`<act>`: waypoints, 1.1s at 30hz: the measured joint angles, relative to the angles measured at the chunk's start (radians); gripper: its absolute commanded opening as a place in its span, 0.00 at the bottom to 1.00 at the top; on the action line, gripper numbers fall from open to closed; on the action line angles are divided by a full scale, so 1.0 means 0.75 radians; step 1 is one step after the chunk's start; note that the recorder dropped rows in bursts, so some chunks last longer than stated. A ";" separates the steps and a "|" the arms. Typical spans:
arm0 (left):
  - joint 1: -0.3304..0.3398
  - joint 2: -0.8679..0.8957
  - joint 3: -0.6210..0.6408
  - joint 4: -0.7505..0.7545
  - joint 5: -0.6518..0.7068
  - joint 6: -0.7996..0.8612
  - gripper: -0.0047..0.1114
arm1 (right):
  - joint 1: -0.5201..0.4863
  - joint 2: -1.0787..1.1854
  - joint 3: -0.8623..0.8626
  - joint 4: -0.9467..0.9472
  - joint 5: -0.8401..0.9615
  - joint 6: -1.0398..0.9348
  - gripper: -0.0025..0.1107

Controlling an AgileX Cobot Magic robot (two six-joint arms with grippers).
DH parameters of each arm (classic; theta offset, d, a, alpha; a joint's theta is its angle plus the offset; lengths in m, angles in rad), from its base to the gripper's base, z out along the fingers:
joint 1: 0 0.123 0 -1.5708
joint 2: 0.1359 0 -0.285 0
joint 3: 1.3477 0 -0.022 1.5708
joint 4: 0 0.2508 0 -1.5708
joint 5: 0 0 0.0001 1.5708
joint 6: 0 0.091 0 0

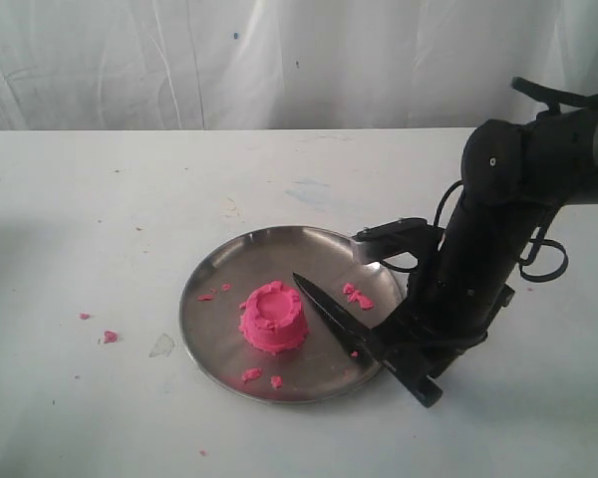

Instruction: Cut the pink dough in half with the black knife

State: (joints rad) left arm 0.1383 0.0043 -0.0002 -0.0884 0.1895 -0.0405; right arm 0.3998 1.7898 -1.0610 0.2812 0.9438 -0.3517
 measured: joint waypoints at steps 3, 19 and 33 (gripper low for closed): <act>0.000 0.000 0.000 0.000 0.000 0.000 0.04 | 0.000 0.000 0.000 0.000 0.009 0.000 0.37; 0.000 0.000 0.000 0.000 0.000 0.000 0.04 | 0.000 -0.029 0.000 -0.002 -0.176 0.000 0.37; 0.000 0.000 0.000 0.000 0.000 0.000 0.04 | -0.329 -0.070 -0.023 -0.167 -0.125 0.126 0.37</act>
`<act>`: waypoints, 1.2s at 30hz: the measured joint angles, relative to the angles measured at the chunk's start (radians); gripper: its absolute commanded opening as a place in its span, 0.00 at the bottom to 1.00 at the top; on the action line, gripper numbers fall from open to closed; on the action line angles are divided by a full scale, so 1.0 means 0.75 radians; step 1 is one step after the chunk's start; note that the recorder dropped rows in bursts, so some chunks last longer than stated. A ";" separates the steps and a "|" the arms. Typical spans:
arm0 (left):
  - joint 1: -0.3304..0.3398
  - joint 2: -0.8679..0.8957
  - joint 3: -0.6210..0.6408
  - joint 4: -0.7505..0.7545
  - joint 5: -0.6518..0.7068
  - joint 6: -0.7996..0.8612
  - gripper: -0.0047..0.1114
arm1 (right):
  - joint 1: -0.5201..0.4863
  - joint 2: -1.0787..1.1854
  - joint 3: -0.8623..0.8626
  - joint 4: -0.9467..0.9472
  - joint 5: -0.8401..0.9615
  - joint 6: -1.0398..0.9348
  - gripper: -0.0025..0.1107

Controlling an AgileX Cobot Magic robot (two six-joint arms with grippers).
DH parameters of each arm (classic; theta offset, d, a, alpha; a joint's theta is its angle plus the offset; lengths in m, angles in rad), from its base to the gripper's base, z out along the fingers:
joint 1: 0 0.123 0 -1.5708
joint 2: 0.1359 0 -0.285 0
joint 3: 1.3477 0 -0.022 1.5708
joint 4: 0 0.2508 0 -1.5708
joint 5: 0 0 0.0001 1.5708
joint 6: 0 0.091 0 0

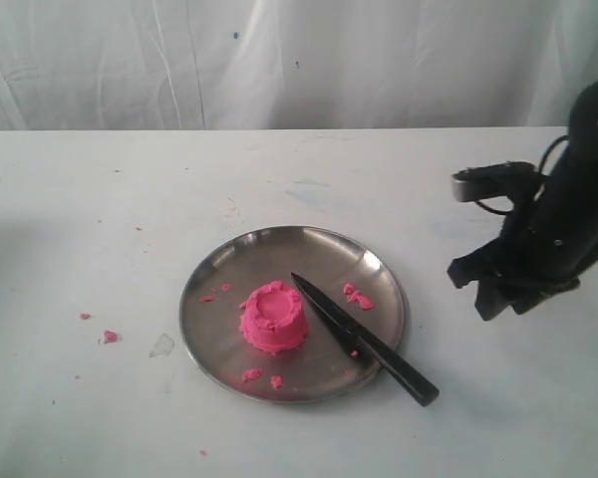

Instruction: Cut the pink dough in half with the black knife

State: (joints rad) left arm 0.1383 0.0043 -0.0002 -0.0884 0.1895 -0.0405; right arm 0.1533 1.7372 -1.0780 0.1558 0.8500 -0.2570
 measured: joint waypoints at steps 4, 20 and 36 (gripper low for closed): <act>0.000 0.000 0.000 0.000 0.000 0.000 0.04 | -0.182 0.065 0.000 0.369 0.175 -0.277 0.37; 0.000 0.000 0.000 0.000 0.000 0.000 0.04 | -0.237 0.387 0.000 0.979 0.483 -0.852 0.37; 0.000 0.000 0.000 0.000 0.000 0.000 0.04 | -0.173 0.401 0.019 0.991 0.483 -0.885 0.37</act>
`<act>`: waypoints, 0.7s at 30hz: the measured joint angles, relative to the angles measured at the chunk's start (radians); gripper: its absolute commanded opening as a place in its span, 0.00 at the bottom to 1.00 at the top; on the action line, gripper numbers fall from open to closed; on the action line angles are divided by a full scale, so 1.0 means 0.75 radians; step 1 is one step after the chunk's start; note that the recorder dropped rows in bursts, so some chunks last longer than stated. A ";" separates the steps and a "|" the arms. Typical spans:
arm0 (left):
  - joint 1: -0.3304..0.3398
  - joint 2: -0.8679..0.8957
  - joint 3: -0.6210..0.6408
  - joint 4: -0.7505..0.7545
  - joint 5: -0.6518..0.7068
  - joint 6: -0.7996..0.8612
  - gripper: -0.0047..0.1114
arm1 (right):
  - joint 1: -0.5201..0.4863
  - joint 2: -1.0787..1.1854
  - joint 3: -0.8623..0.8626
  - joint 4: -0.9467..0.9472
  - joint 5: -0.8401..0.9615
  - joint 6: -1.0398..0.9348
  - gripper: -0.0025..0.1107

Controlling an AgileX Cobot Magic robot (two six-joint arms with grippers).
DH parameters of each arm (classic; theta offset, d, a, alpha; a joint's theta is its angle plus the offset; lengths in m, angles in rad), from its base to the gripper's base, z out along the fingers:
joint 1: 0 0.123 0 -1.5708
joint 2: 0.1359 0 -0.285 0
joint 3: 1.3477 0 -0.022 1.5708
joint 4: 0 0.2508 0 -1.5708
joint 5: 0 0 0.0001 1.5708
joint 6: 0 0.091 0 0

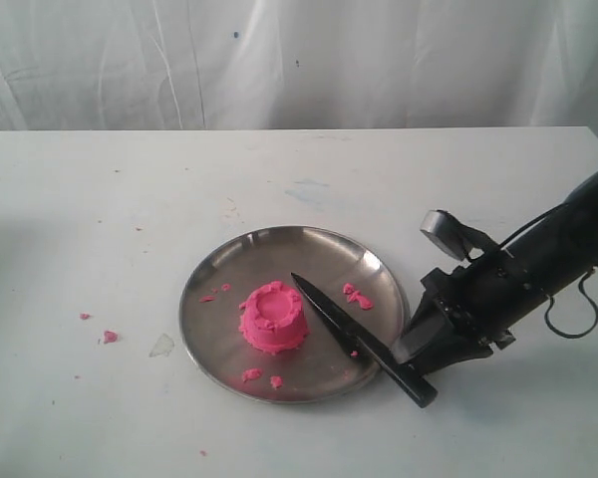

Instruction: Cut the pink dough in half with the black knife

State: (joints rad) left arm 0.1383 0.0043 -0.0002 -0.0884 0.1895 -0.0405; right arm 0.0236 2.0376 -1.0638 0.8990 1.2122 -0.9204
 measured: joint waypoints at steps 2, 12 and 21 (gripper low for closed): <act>0.000 0.000 0.000 0.000 0.000 0.000 0.04 | 0.023 0.009 0.000 0.000 0.000 -0.006 0.37; 0.000 0.000 0.000 0.000 0.000 0.000 0.04 | 0.046 0.019 0.000 0.000 0.000 -0.009 0.37; 0.000 0.000 0.000 0.000 0.000 0.000 0.04 | 0.046 0.019 0.000 -0.005 0.000 -0.009 0.37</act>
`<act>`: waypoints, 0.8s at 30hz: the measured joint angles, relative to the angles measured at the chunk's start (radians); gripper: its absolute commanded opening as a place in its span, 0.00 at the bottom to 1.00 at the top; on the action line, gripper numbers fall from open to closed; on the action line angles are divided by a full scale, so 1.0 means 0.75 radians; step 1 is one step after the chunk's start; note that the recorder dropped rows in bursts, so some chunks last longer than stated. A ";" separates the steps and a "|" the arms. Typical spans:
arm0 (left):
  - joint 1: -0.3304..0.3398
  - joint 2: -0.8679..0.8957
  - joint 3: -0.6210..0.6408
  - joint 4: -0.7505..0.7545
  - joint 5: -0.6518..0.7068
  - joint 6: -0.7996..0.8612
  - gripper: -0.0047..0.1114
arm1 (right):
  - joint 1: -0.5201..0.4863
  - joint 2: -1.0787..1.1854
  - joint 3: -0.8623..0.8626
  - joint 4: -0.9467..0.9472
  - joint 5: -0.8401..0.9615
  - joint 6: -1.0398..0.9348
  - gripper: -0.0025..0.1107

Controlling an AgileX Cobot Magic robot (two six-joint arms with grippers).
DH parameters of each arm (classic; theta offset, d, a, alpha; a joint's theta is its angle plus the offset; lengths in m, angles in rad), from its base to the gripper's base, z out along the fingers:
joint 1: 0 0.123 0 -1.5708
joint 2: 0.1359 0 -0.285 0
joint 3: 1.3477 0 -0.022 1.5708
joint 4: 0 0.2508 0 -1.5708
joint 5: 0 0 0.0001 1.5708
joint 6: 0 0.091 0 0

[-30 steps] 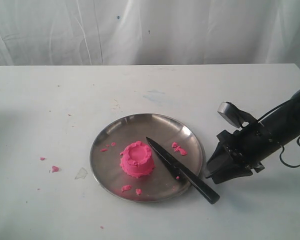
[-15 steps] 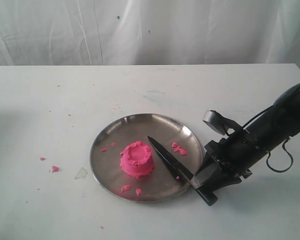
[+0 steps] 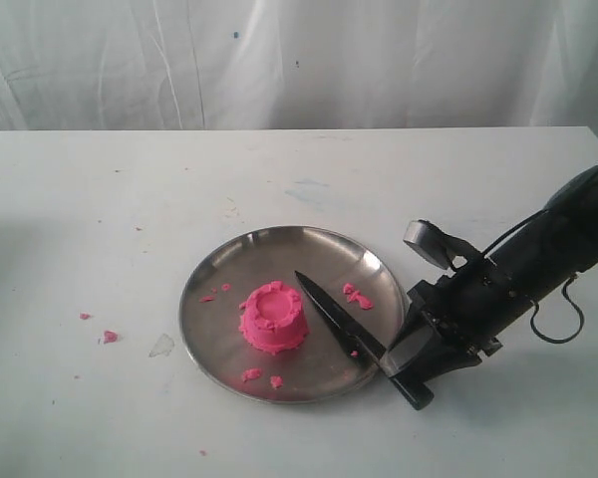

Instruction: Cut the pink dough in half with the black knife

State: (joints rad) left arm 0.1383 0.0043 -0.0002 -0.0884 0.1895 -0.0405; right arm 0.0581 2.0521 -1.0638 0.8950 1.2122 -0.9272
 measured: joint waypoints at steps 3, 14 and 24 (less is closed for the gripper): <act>0.000 0.000 0.000 0.000 0.000 0.000 0.04 | 0.000 0.000 0.000 -0.003 0.000 0.000 0.37; 0.000 0.000 0.000 0.000 0.000 0.000 0.04 | 0.000 0.000 0.000 -0.016 0.000 0.000 0.36; 0.000 0.000 0.000 0.000 0.000 0.000 0.04 | 0.000 0.000 0.000 -0.016 0.000 0.000 0.17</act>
State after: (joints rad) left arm 0.1383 0.0043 -0.0002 -0.0884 0.1895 -0.0405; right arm 0.0581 2.0521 -1.0638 0.8828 1.2122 -0.9272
